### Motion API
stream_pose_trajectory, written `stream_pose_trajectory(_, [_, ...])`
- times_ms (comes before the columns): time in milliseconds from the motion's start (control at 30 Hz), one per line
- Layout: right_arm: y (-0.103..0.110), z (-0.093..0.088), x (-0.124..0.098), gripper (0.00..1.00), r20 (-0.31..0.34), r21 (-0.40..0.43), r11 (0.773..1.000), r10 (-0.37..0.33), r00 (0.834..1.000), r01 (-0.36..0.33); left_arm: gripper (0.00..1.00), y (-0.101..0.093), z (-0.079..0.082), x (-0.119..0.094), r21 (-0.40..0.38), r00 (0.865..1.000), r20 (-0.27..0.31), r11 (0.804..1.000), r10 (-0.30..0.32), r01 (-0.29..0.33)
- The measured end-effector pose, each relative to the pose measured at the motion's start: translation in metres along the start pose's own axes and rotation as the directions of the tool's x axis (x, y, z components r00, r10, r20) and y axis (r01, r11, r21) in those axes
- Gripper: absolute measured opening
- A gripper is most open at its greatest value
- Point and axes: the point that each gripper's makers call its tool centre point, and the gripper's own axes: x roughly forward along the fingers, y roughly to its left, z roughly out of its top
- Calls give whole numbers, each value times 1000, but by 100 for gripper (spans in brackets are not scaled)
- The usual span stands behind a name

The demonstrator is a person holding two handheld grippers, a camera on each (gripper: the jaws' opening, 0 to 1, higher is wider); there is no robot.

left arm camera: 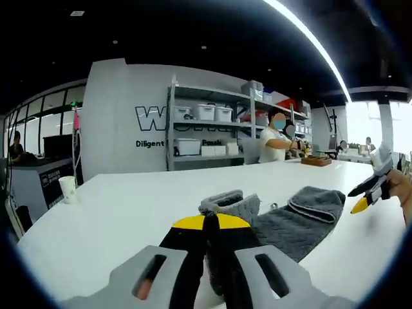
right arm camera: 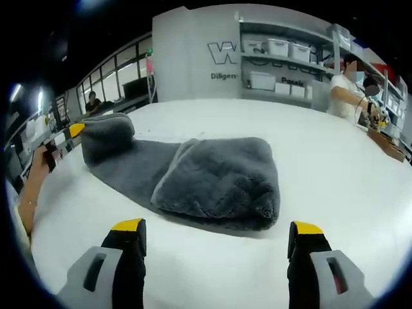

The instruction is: Open the folded towel by lifting each exposed corner and separating the folded layers until the towel lies flat within the target outline without major curled edges

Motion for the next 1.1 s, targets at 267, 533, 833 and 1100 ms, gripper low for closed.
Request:
stream_pose_trajectory(267, [-1, 0, 0, 91, 0, 1, 1000, -1, 1000, 1, 4, 31, -5, -16, -16, 997, -10, 997, 75, -75])
stream_pose_trajectory(533, [1, -3, 3, 90, -12, -2, 1000, 2, 1000, -2, 4, 52, -28, -31, -90, 991, -46, 988, 123, -127])
stream_pose_trajectory(833, [2, -6, 5, 90, -27, -9, 1000, 4, 1000, -4, 4, 64, -51, -43, -138, 984, -100, 977, 148, -161])
stream_pose_trajectory(1100, [3, -9, 8, 90, -41, -15, 1000, 7, 999, -7, 4, 71, -65, -50, -174, 978, -135, 968, 159, -181])
